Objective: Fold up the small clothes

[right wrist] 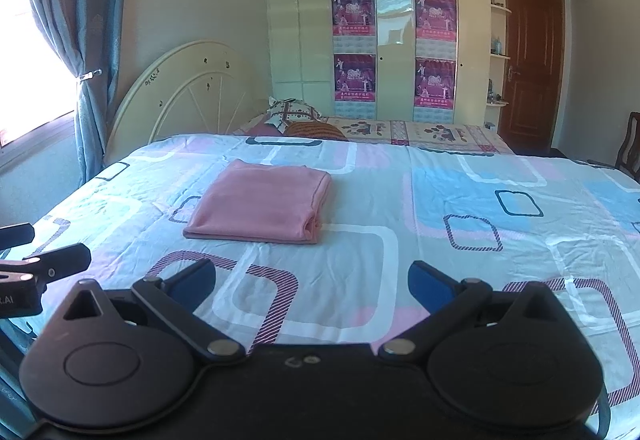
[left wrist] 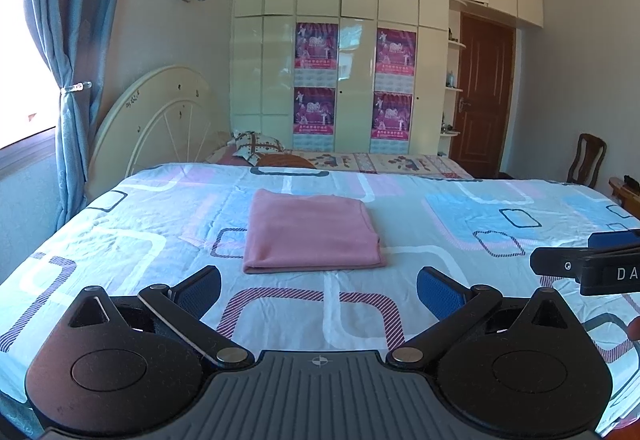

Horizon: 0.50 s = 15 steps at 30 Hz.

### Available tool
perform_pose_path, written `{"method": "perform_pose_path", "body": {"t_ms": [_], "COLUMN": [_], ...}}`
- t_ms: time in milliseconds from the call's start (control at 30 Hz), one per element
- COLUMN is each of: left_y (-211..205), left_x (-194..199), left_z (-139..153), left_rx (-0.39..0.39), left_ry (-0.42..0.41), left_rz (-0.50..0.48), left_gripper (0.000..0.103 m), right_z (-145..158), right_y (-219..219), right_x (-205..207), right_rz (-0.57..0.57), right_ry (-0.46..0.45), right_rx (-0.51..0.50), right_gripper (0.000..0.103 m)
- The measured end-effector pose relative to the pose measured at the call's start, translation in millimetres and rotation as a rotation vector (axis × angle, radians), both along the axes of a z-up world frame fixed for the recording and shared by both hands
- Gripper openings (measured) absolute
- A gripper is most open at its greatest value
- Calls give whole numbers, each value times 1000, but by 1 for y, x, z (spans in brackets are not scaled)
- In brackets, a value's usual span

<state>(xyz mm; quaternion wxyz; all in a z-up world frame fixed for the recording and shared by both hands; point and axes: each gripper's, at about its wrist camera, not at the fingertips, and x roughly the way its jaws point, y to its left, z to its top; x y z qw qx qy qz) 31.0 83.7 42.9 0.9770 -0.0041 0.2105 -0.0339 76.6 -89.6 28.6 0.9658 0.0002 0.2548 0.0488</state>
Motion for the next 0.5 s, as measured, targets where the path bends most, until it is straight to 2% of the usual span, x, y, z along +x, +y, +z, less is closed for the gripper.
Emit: {"method": "perform_pose_path", "body": {"t_ms": [500], "left_y": [-3], "left_x": [0], "left_z": [1], "left_rx": [1], "left_ry": [-8], "left_rz": [-3], "left_gripper": [103], "right_z": [2], "right_y": [-1], "right_x": [0], "right_rz": [7], "right_ry": [-2], "right_rx": [-3], "right_gripper": [103]}}
